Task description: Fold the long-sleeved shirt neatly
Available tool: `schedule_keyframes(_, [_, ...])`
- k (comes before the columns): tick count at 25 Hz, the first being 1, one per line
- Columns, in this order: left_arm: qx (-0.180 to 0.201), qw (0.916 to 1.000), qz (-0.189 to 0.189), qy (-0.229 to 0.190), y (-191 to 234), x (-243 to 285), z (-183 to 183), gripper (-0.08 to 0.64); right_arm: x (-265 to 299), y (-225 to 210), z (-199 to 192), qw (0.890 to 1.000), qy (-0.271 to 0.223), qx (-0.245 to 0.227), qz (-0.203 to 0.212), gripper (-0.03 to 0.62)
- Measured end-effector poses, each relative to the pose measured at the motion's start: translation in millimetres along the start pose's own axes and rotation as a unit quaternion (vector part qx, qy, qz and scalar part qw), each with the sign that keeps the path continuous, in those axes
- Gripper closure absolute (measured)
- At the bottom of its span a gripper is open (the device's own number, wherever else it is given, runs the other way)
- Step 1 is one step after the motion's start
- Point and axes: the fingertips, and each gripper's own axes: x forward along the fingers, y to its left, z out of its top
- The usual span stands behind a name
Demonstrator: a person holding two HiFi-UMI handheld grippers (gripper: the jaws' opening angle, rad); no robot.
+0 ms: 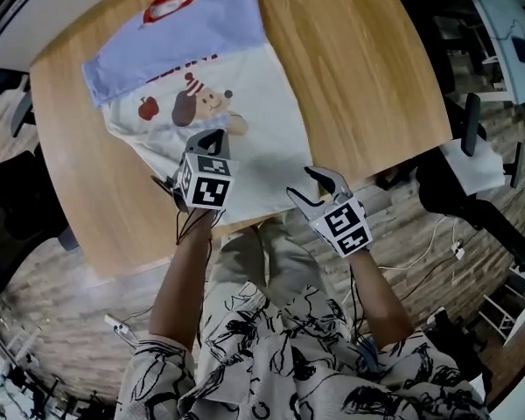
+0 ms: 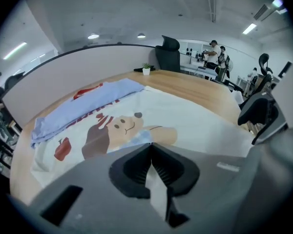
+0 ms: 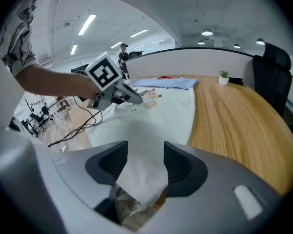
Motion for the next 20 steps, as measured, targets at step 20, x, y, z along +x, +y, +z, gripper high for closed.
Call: schedule_keyframes(20, [-0.116,0.9671,0.181,-0.136,65.0,-240.0,-65.7,0.552,3.9,3.8,-36.2,0.997,0.047,-0.068,0.009,0.354])
